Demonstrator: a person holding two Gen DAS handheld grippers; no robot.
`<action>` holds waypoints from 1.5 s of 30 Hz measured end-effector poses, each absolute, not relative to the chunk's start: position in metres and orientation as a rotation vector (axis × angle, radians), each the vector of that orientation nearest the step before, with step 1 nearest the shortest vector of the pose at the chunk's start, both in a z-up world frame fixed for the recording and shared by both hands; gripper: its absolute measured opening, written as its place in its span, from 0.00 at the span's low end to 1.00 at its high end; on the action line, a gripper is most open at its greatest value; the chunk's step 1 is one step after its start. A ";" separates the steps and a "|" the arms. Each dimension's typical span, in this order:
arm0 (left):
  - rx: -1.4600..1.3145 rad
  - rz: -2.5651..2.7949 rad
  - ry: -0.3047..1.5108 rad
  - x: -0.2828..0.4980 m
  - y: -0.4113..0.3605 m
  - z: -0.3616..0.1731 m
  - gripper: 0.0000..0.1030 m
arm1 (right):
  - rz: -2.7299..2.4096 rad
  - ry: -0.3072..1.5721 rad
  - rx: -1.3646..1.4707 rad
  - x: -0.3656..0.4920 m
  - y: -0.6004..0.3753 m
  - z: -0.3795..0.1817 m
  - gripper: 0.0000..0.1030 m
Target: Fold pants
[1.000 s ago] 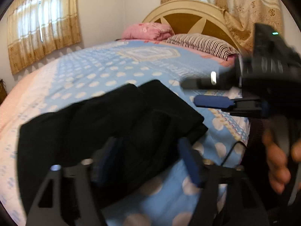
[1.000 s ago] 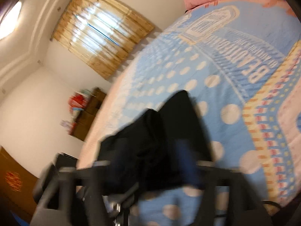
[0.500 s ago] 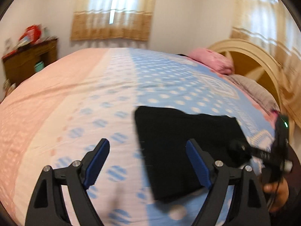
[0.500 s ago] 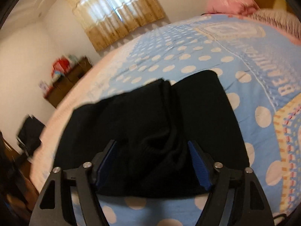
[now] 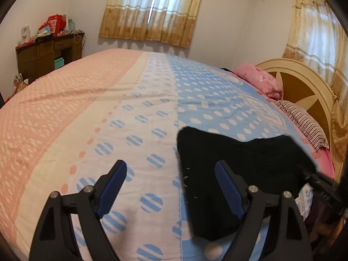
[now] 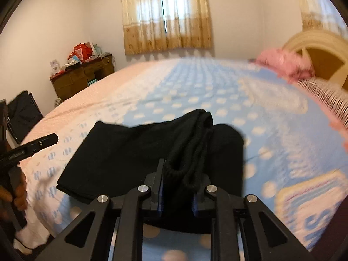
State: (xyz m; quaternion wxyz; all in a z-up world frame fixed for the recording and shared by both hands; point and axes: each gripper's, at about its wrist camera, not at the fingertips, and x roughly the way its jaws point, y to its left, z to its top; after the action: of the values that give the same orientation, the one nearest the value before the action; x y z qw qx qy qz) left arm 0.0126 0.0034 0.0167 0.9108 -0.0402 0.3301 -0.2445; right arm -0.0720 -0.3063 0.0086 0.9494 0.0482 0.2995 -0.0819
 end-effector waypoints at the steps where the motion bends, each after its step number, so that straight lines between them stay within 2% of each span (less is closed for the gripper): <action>1: -0.079 -0.503 0.679 0.014 0.001 0.017 0.83 | -0.182 0.606 0.079 -0.077 -0.311 0.011 0.19; 6: -0.064 -0.498 0.719 0.021 -0.019 0.007 0.83 | -0.240 0.702 0.132 -0.079 -0.339 -0.029 0.19; 7: -0.059 -0.497 0.727 0.021 -0.023 0.005 0.83 | -0.246 0.733 0.147 -0.077 -0.342 -0.042 0.21; 8: -0.046 -0.498 0.740 0.020 -0.029 0.002 0.83 | -0.245 0.764 0.170 -0.074 -0.346 -0.057 0.26; 10: -0.003 -0.502 0.764 0.019 -0.041 -0.006 0.83 | -0.241 0.725 0.206 -0.078 -0.349 -0.057 0.32; 15: 0.099 -0.494 0.793 0.013 -0.060 -0.021 0.83 | -0.196 0.747 0.293 -0.090 -0.362 -0.045 0.35; 19: 0.084 -0.488 0.797 0.015 -0.056 -0.023 0.84 | -0.199 0.638 0.368 -0.117 -0.375 -0.022 0.49; 20: 0.077 -0.485 0.803 0.017 -0.054 -0.024 0.84 | -0.199 0.613 0.383 -0.119 -0.376 -0.018 0.49; 26: 0.055 -0.461 0.797 0.016 -0.047 -0.020 0.84 | -0.181 0.598 0.389 -0.086 -0.384 -0.017 0.49; 31: 0.038 -0.433 0.789 0.018 -0.036 -0.015 0.84 | -0.195 0.710 0.381 -0.050 -0.384 -0.048 0.49; 33: 0.029 -0.421 0.791 0.020 -0.032 -0.015 0.84 | -0.211 0.703 0.350 -0.051 -0.379 -0.049 0.43; 34: 0.024 -0.416 0.792 0.021 -0.030 -0.015 0.84 | -0.204 0.701 0.338 -0.052 -0.377 -0.048 0.25; 35: 0.018 -0.411 0.792 0.023 -0.029 -0.015 0.84 | -0.187 0.697 0.320 -0.053 -0.371 -0.045 0.23; 41: -0.002 -0.407 0.780 0.026 -0.028 -0.011 0.84 | -0.177 0.603 0.137 -0.071 -0.347 -0.001 0.21; 45: 0.002 -0.414 0.772 0.027 -0.033 -0.008 0.84 | -0.198 0.628 0.113 -0.073 -0.364 0.003 0.21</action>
State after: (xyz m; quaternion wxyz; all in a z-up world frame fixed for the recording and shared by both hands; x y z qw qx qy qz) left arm 0.0269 -0.0329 -0.0077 0.9055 0.0012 0.3740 -0.2004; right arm -0.0730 -0.3641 0.0030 0.9447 0.0552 0.3083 -0.0971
